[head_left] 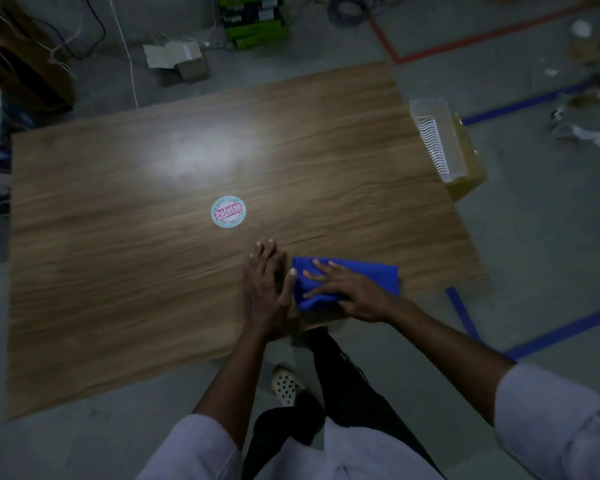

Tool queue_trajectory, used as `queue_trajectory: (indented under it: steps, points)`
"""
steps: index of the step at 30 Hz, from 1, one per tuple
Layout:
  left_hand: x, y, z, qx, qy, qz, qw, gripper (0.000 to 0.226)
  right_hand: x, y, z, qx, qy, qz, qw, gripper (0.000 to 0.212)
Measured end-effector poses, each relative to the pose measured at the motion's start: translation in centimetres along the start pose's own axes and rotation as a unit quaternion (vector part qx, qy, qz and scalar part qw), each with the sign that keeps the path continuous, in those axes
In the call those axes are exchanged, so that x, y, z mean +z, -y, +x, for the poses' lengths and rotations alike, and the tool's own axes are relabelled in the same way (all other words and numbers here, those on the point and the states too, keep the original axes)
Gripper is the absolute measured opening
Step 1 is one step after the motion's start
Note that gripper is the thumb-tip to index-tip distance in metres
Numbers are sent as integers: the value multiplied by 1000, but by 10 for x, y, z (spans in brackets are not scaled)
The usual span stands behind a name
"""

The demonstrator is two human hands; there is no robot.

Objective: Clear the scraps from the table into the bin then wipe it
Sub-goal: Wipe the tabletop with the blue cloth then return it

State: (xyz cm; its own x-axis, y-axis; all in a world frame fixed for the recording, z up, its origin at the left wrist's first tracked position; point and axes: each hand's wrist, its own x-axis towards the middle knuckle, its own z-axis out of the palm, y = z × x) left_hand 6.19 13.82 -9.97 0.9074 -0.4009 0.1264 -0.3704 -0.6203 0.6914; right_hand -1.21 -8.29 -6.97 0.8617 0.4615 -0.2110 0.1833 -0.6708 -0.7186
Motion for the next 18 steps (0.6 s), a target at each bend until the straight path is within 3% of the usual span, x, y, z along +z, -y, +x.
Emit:
queue_trajectory:
  steps: [2,7,11,16,18]
  points:
    - [1,1,-13,11,3,3,1000,52,-17,0,-11,-1,31,-3,1000,59]
    - [4,3,-25,38,-20,17,999,50,-51,-45,12,87,-109,-45,989,69]
    - [7,5,-25,34,-29,17,999,50,3,-28,19,90,-186,-82,975,69]
    - [3,3,-24,21,-9,14,1000,49,65,30,-15,45,-156,19,987,61]
    - [-1,0,-25,4,1,2,1000,49,60,49,-31,44,-141,86,985,68]
